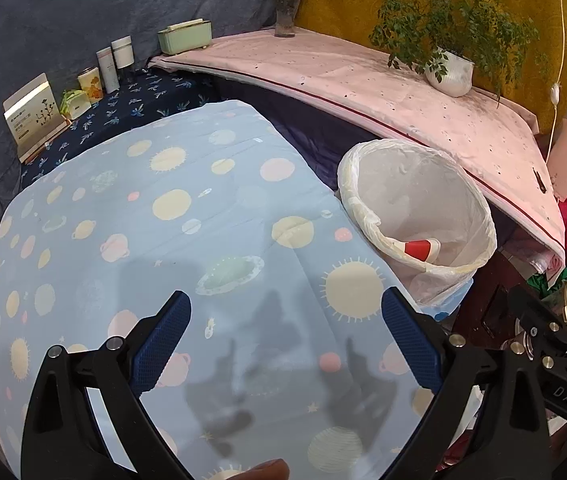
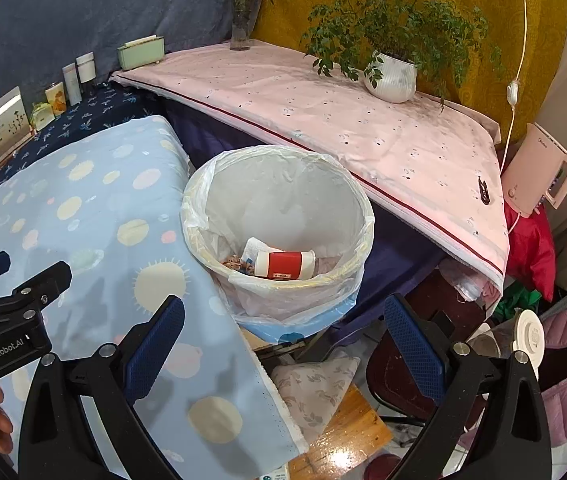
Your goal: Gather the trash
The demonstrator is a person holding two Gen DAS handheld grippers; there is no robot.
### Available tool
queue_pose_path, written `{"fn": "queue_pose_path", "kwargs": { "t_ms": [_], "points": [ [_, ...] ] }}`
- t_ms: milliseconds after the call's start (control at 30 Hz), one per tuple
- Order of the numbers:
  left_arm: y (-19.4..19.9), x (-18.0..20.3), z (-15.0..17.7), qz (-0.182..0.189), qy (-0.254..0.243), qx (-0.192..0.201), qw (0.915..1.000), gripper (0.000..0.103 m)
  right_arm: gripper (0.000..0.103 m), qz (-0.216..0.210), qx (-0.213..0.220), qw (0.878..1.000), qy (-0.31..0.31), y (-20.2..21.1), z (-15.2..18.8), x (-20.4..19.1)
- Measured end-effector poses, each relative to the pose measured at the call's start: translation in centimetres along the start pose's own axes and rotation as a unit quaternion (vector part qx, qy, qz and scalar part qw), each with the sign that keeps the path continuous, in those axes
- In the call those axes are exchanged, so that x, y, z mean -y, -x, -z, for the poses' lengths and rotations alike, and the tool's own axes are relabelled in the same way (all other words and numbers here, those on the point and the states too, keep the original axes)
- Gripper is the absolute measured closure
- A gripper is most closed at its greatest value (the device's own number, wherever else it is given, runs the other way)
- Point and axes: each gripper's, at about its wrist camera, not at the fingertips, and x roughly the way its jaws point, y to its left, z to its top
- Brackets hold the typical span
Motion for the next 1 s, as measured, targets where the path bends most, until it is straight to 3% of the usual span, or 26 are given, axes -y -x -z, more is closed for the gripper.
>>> {"fn": "queue_pose_path", "kwargs": {
  "t_ms": [667, 1000],
  "points": [
    [0.3, 0.7, -0.1, -0.003, 0.003, 0.006, 1.0000, 0.011, 0.007, 0.009, 0.014, 1.000, 0.000, 0.2, -0.3, 0.1],
    [1.2, 1.3, -0.2, 0.000, -0.010, 0.031, 0.9995, 0.011, 0.007, 0.014, 0.032, 0.999, -0.005, 0.6, -0.3, 0.1]
  ]
}}
